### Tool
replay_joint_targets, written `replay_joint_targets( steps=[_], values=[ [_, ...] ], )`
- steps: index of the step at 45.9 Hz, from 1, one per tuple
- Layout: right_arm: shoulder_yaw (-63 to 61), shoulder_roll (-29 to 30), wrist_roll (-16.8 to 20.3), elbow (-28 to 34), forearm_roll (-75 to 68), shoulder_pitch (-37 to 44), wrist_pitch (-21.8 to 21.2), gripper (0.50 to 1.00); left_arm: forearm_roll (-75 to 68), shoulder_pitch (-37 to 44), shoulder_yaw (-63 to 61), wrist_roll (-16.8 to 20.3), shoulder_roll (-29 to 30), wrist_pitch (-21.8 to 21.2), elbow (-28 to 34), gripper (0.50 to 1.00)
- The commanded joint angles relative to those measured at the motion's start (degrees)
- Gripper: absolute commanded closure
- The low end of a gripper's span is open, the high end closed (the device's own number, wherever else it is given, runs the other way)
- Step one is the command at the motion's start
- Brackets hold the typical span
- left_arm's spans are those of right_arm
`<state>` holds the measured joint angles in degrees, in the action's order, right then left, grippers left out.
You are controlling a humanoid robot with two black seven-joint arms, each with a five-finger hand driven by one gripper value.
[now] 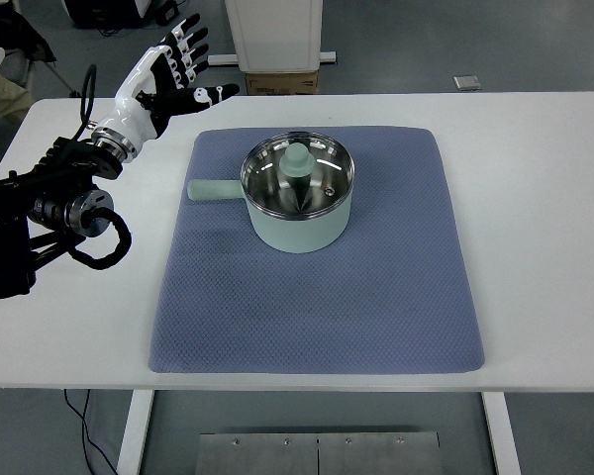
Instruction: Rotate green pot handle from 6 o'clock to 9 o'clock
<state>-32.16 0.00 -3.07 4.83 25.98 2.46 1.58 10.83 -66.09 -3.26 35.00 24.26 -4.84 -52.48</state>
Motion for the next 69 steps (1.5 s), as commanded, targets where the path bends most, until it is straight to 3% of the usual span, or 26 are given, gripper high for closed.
replay_joint_targets(
  steps=[1,18,69],
  values=[
    [-0.01,0.0,0.0,0.0,0.03,0.0,0.0,0.5,1.56,1.39,0.44,0.0,0.0,-0.08,1.06,0.5],
    [-0.01,0.0,0.0,0.0,0.03,0.0,0.0,0.5,4.2,6.05,3.69,0.0,-3.52,-2.28,4.49,0.5],
    [0.08,0.0,0.0,0.0,0.03,0.0,0.0,0.5,4.11,10.71,10.64,0.0,-10.9,-1.32,11.79,0.5]
  ],
)
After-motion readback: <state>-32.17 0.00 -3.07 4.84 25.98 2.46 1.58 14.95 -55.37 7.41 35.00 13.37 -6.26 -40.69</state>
